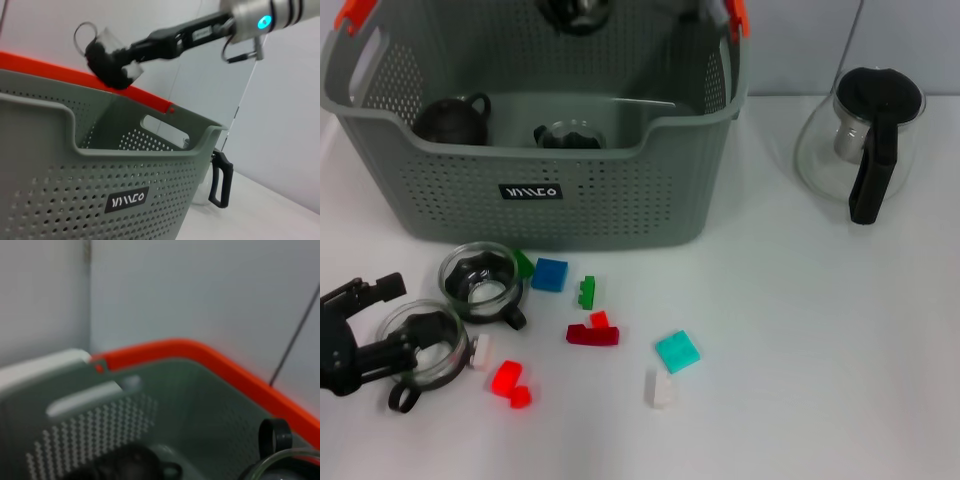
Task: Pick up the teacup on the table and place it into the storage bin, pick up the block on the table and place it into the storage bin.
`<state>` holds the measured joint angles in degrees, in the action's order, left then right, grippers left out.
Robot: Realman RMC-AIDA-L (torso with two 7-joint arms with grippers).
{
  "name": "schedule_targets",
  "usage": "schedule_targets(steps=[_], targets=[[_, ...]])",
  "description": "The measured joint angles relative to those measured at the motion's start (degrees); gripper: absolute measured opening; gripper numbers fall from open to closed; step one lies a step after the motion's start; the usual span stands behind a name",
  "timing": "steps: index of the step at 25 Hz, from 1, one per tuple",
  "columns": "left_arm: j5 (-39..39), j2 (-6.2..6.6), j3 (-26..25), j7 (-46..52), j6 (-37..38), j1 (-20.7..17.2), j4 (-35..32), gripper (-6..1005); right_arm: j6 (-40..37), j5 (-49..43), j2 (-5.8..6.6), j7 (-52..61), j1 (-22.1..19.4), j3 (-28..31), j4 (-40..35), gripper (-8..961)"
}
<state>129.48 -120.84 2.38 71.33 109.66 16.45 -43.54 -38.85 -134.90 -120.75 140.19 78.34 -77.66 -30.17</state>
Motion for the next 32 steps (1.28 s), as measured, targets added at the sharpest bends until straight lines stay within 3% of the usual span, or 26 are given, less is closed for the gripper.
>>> schedule_targets(steps=[6,13,32], targets=[[0.02,-0.10,0.12,-0.21,-0.92,0.09,0.82,914,5.19,0.93,-0.61,-2.71,1.12,-0.39,9.26,58],[0.22,-0.08,0.51,-0.26,-1.45,0.78,1.32,913,2.35,3.56,-0.07,-4.18,-1.16,-1.78,9.62,60],[0.35,-0.10,0.49,-0.32,-1.93,0.86,1.51,911,-0.16,3.41,0.08,-4.13,-1.38,-4.48,9.71,128]])
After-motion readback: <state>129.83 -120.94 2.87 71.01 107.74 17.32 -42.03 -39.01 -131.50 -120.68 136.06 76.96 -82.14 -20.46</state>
